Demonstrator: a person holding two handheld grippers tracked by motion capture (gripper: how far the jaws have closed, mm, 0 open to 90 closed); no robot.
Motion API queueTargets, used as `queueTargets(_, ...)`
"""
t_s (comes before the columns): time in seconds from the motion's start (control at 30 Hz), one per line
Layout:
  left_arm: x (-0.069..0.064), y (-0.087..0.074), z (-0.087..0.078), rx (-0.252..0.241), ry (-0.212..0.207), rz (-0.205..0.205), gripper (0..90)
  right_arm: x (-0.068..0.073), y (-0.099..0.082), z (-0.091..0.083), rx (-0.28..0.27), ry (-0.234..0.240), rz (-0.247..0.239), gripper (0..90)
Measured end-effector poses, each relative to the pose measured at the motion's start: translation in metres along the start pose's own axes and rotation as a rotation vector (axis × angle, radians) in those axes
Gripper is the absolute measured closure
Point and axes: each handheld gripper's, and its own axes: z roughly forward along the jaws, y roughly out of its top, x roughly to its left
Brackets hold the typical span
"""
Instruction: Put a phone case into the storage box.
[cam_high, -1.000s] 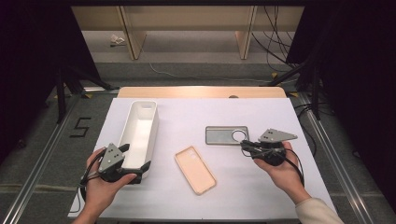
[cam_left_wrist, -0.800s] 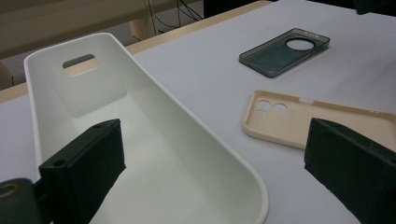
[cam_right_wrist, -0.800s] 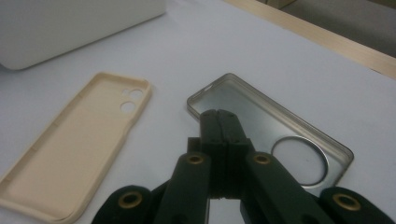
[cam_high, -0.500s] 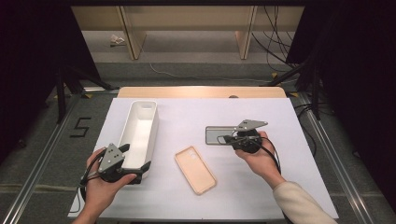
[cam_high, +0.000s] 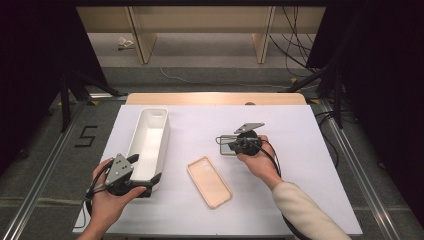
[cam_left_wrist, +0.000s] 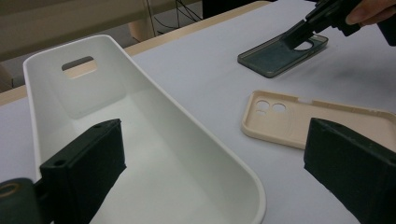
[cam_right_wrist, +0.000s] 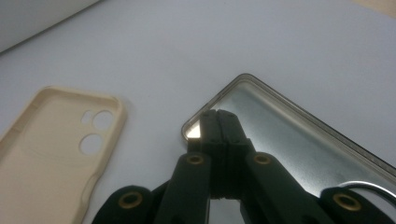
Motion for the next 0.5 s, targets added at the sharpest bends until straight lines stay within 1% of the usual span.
queueTargets(0.07, 0.0, 0.0, 0.0, -0.002, 0.0, 0.0, 4.6, 0.0, 0.001, 0.003, 0.007, -0.003, 0.006, 90.0)
queueTargets(0.1, 0.0, 0.0, 0.0, -0.003, 0.0, 0.0, 4.6, -0.001, 0.003, 0.008, 0.014, -0.008, 0.011, 90.0)
queueTargets(0.2, 0.0, 0.0, 0.0, -0.003, -0.001, 0.0, 4.6, -0.001, 0.005, 0.015, 0.034, -0.012, 0.026, 90.0)
queueTargets(0.33, 0.0, 0.0, 0.0, -0.002, -0.004, 0.001, 4.6, 0.003, 0.005, 0.024, 0.063, -0.013, 0.028, 90.0)
queueTargets(0.37, 0.0, 0.0, 0.0, -0.003, -0.003, 0.001, 4.6, 0.003, 0.005, 0.024, 0.063, -0.013, 0.028, 90.0)
queueTargets(0.4, -0.001, 0.0, -0.001, -0.005, -0.004, 0.001, 4.6, 0.004, 0.005, 0.028, 0.074, -0.021, 0.019, 90.0)
queueTargets(0.5, -0.001, 0.0, 0.0, -0.002, -0.006, 0.001, 4.6, 0.004, 0.006, 0.029, 0.082, -0.022, 0.028, 90.0)
